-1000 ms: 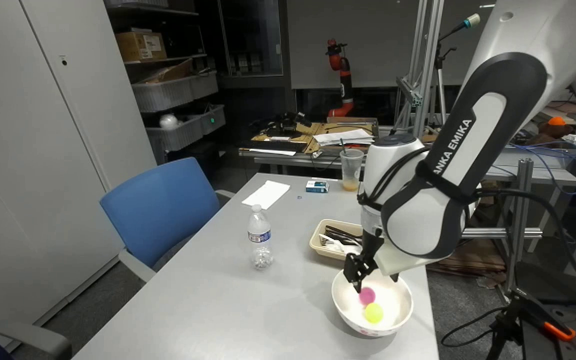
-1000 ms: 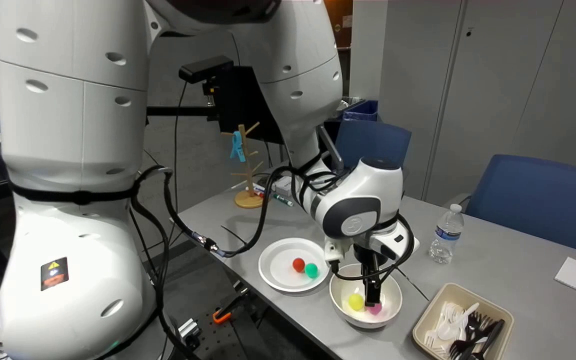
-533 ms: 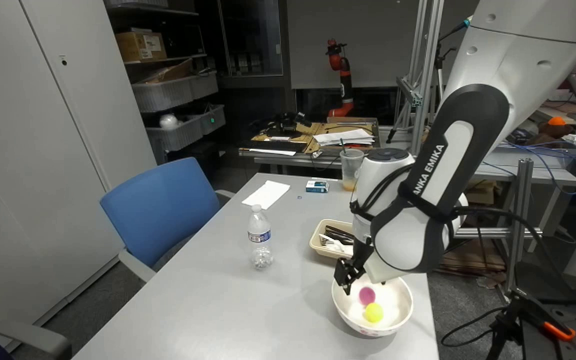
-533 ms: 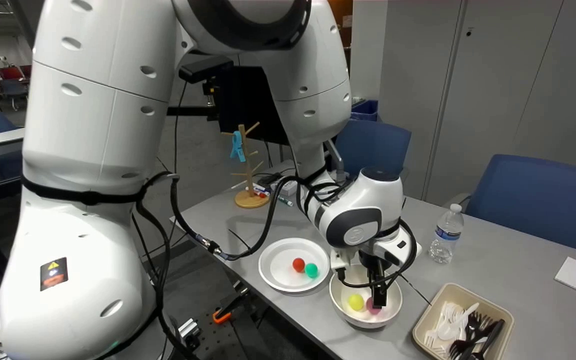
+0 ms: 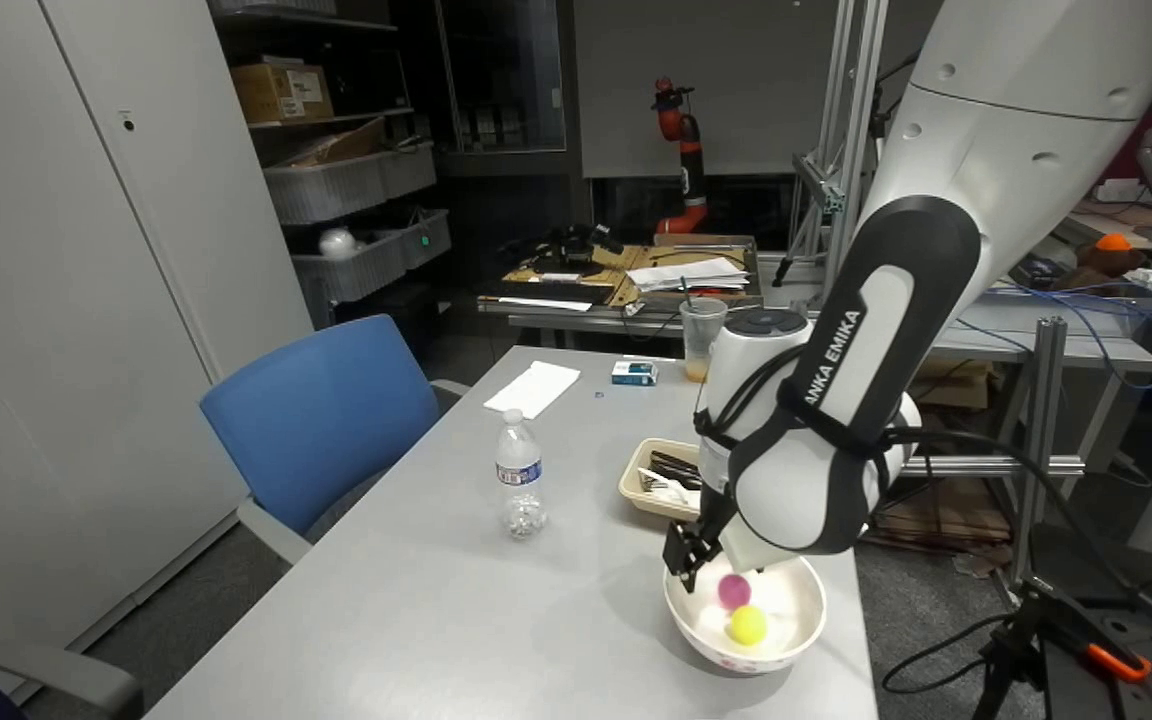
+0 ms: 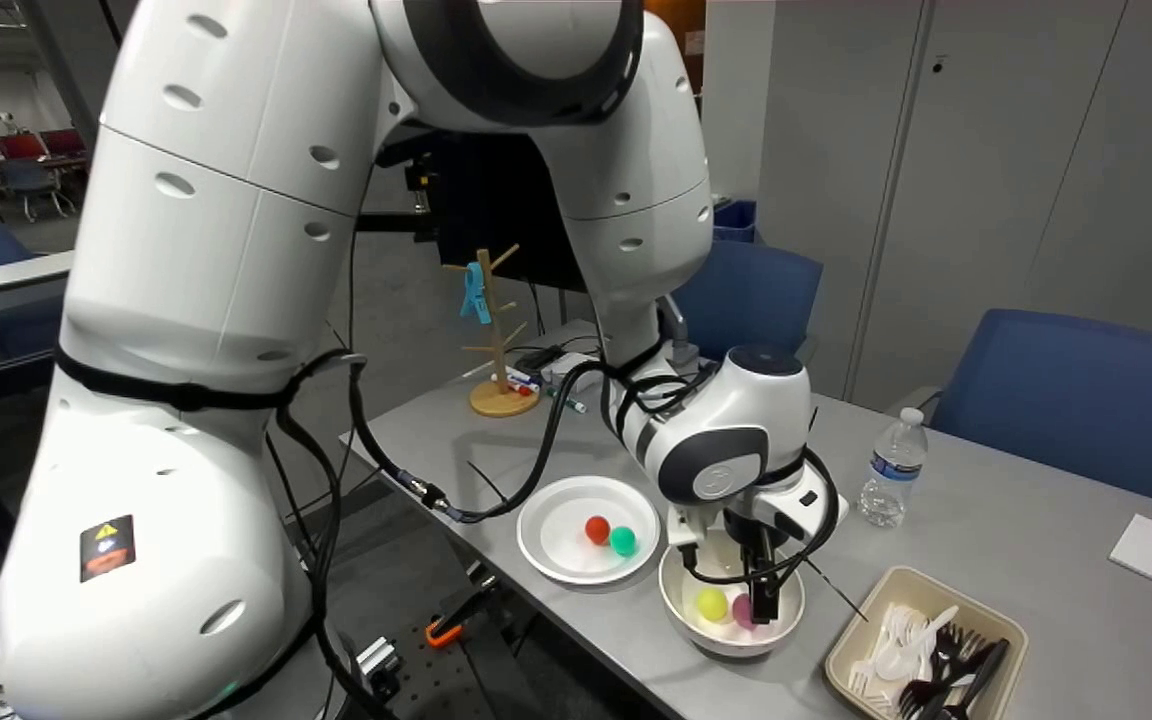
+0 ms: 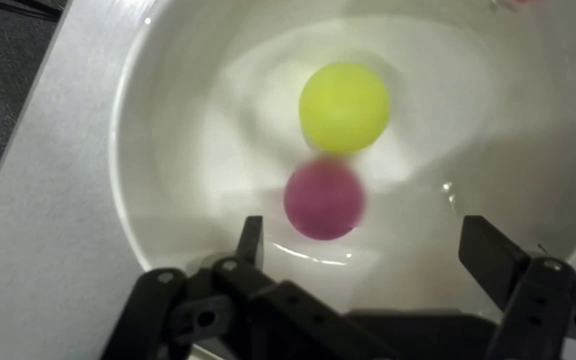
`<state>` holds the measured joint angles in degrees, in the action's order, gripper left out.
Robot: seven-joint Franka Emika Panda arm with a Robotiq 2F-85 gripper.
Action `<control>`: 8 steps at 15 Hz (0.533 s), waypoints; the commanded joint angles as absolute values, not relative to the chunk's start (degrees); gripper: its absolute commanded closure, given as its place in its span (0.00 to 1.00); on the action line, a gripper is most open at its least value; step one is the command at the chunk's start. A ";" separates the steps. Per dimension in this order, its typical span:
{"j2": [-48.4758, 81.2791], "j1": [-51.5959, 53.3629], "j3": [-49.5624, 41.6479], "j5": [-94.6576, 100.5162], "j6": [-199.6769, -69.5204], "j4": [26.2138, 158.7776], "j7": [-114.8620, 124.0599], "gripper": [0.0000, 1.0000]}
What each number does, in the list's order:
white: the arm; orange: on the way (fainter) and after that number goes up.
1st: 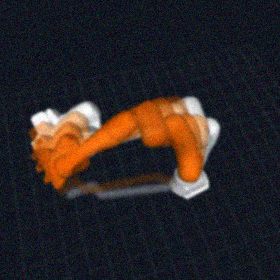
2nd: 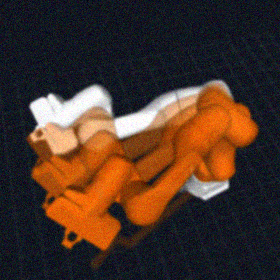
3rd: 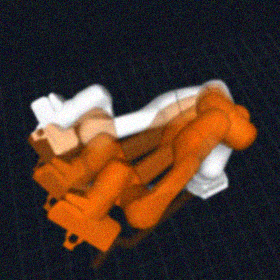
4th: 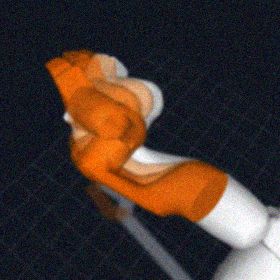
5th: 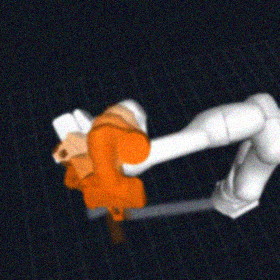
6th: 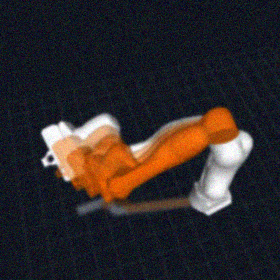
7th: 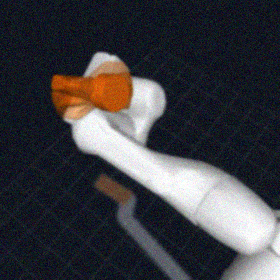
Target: Move the purple ball from the bowl on the right to the bowl on the left
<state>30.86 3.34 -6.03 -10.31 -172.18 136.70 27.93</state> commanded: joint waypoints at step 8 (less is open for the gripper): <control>32.23 3.62 -6.24 -12.77 -171.62 135.32 26.78 0.00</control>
<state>31.47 3.34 -6.10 -10.67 -172.15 136.36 27.93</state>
